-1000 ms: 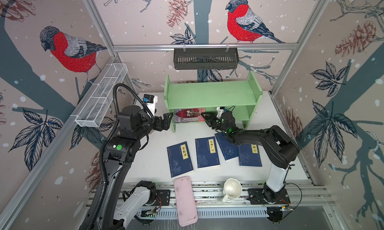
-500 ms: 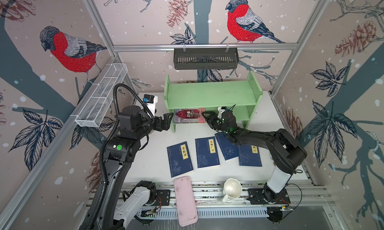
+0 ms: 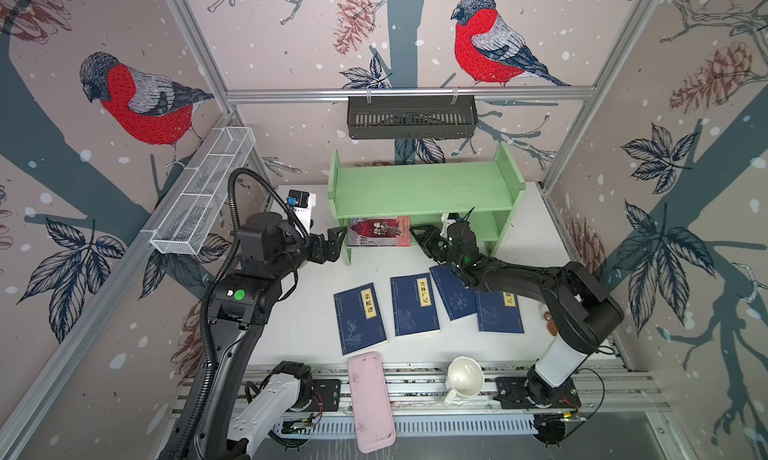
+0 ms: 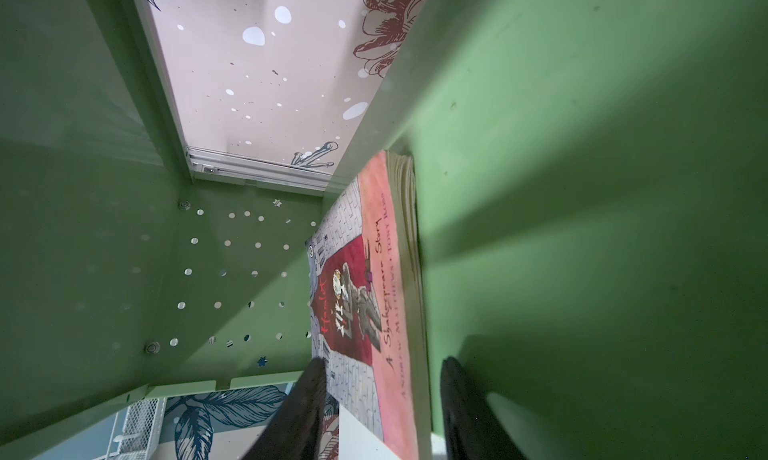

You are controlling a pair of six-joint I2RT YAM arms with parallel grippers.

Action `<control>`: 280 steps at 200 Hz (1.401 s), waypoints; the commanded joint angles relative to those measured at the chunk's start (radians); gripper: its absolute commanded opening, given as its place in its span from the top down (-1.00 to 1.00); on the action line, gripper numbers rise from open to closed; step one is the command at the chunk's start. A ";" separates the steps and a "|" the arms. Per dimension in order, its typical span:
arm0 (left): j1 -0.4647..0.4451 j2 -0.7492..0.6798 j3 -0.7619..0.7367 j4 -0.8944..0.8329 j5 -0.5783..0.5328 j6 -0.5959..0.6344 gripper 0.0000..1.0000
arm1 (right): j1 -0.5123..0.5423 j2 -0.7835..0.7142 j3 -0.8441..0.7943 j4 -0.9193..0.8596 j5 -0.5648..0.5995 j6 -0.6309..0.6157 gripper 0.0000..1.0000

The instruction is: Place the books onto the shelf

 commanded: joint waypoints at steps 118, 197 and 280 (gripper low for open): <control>0.004 -0.006 0.002 0.022 0.004 0.001 -0.87 | 0.003 0.071 0.057 0.030 -0.060 -0.028 0.59; 0.004 -0.007 0.002 0.021 0.004 0.002 -0.87 | 0.001 0.076 0.057 0.025 -0.067 -0.032 0.44; 0.004 0.000 0.012 0.004 0.012 -0.006 -0.93 | 0.006 -0.058 -0.005 -0.089 -0.014 -0.074 0.08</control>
